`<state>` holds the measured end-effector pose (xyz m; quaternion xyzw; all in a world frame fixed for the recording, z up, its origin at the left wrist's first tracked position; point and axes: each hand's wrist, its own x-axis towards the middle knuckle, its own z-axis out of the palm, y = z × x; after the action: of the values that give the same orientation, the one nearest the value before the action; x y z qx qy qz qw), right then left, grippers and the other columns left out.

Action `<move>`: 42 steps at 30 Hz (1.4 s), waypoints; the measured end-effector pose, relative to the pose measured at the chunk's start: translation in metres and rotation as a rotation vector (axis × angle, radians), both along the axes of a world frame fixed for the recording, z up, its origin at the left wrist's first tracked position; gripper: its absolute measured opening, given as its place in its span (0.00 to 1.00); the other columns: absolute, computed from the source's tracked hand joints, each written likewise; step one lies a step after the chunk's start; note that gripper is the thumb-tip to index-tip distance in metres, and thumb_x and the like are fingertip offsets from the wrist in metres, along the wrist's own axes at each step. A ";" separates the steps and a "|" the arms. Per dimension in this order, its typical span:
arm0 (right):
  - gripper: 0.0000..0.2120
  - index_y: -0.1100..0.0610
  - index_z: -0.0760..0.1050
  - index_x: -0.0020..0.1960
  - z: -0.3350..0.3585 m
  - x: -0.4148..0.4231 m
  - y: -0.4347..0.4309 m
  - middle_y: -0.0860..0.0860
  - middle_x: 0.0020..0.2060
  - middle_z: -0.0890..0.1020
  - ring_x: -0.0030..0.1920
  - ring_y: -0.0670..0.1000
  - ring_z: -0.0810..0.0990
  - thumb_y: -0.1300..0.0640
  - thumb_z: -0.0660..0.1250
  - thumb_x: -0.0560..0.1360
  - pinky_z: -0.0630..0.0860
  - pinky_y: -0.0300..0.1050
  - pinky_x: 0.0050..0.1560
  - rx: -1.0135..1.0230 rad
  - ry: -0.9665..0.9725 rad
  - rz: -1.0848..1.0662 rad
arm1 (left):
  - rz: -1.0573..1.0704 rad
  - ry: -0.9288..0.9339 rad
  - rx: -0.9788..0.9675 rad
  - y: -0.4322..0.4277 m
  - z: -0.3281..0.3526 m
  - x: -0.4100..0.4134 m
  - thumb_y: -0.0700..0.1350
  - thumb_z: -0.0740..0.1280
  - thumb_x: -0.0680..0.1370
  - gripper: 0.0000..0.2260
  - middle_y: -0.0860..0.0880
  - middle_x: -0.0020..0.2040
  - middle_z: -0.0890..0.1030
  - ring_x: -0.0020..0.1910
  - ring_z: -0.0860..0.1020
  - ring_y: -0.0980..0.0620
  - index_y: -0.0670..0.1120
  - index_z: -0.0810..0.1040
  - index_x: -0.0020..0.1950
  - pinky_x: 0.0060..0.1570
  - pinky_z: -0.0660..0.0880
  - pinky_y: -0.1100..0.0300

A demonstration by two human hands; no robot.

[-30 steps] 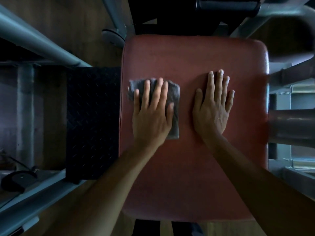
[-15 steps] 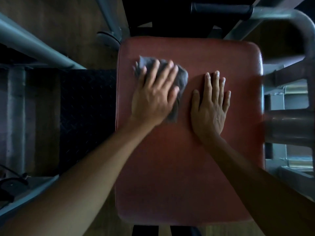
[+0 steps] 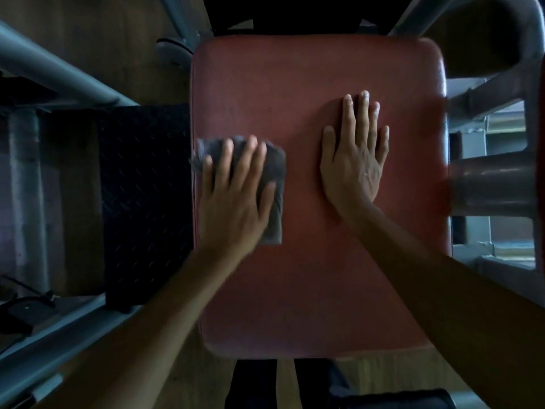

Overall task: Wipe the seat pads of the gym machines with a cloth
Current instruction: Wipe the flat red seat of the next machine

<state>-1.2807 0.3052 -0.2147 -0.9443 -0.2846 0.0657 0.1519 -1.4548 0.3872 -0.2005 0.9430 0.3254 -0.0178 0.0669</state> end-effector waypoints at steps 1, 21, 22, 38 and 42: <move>0.27 0.51 0.51 0.81 0.000 0.001 0.000 0.50 0.81 0.51 0.80 0.51 0.46 0.45 0.46 0.84 0.43 0.52 0.79 0.008 -0.001 0.004 | 0.023 -0.027 0.014 0.022 -0.002 0.011 0.56 0.49 0.84 0.25 0.49 0.79 0.61 0.79 0.57 0.44 0.48 0.59 0.79 0.77 0.52 0.44; 0.25 0.50 0.53 0.80 0.007 -0.066 -0.099 0.50 0.80 0.53 0.80 0.51 0.49 0.46 0.49 0.85 0.45 0.51 0.78 -0.112 0.034 0.176 | 0.107 0.021 -0.065 -0.027 0.002 -0.044 0.57 0.47 0.84 0.25 0.49 0.80 0.57 0.80 0.53 0.45 0.48 0.56 0.80 0.77 0.50 0.45; 0.25 0.50 0.52 0.80 0.008 -0.066 -0.100 0.50 0.80 0.53 0.80 0.51 0.48 0.46 0.49 0.85 0.45 0.51 0.79 -0.109 0.039 0.177 | 0.186 -0.002 -0.062 -0.023 0.001 -0.044 0.57 0.48 0.85 0.26 0.49 0.80 0.57 0.80 0.53 0.44 0.48 0.55 0.80 0.77 0.52 0.45; 0.20 0.56 0.67 0.75 0.047 -0.101 -0.087 0.51 0.76 0.65 0.76 0.47 0.60 0.56 0.56 0.84 0.61 0.61 0.74 0.391 0.316 0.004 | 0.185 -0.387 -0.435 -0.092 0.015 -0.025 0.48 0.52 0.84 0.21 0.47 0.78 0.62 0.79 0.56 0.48 0.44 0.63 0.77 0.78 0.52 0.48; 0.23 0.51 0.59 0.78 0.045 -0.156 -0.072 0.48 0.79 0.59 0.79 0.45 0.52 0.49 0.51 0.85 0.49 0.48 0.79 0.259 0.410 0.190 | 0.326 -0.412 -0.402 -0.072 0.007 -0.065 0.44 0.52 0.84 0.21 0.45 0.78 0.61 0.79 0.56 0.49 0.41 0.63 0.77 0.77 0.54 0.45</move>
<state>-1.4364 0.2329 -0.1701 -0.8529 -0.3412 0.2328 0.3194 -1.5194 0.3155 -0.1932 0.8303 0.4415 0.1204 0.3181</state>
